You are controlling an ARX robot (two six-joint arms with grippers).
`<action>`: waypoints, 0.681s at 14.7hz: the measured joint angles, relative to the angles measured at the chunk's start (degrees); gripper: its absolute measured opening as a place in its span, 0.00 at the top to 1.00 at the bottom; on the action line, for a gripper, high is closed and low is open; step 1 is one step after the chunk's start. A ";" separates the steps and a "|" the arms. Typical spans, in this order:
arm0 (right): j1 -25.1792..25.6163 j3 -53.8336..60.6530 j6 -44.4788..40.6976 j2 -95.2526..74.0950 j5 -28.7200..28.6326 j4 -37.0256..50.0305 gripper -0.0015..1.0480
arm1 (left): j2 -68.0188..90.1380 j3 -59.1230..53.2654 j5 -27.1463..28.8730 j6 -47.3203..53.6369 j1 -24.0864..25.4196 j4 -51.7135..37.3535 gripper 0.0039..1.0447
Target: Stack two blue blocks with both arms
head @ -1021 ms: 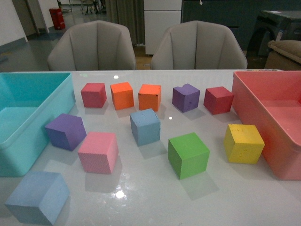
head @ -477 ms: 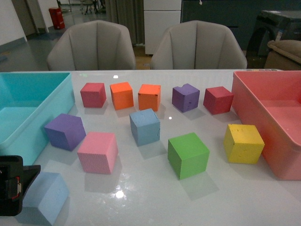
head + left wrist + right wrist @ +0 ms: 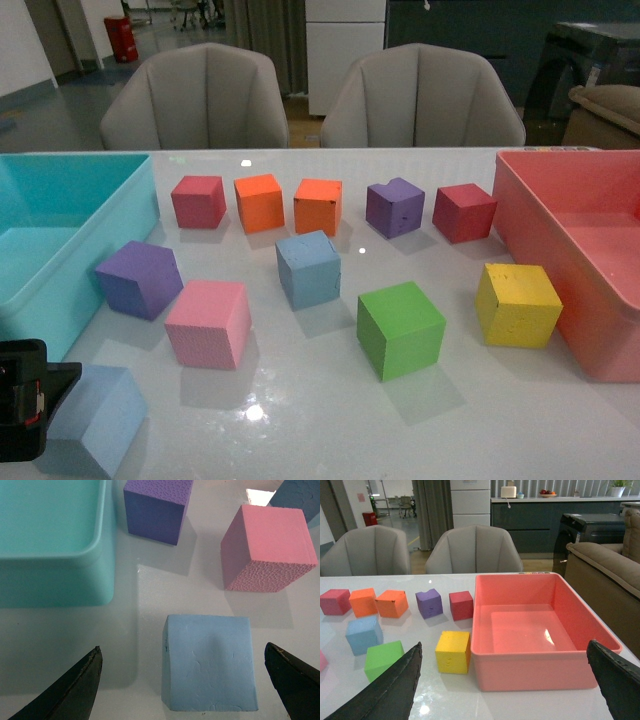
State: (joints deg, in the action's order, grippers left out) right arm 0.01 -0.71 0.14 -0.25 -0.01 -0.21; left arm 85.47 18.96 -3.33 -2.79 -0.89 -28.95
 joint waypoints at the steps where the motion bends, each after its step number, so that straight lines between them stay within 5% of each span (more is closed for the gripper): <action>1: 0.00 0.00 0.00 0.00 0.00 0.00 0.06 | 0.26 0.04 -0.37 0.00 0.20 -0.22 0.06; 7: 0.00 0.00 0.00 0.00 0.00 0.00 0.06 | 2.67 0.96 -3.93 -2.86 2.84 -1.40 0.06; 10: 0.00 0.00 0.00 0.00 0.00 0.00 0.06 | 6.71 0.94 -3.23 -3.21 0.22 -5.49 0.06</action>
State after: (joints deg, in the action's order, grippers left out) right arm 0.01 -0.71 0.14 -0.25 -0.01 -0.21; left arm 92.18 19.90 -6.57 -6.00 -0.67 -34.44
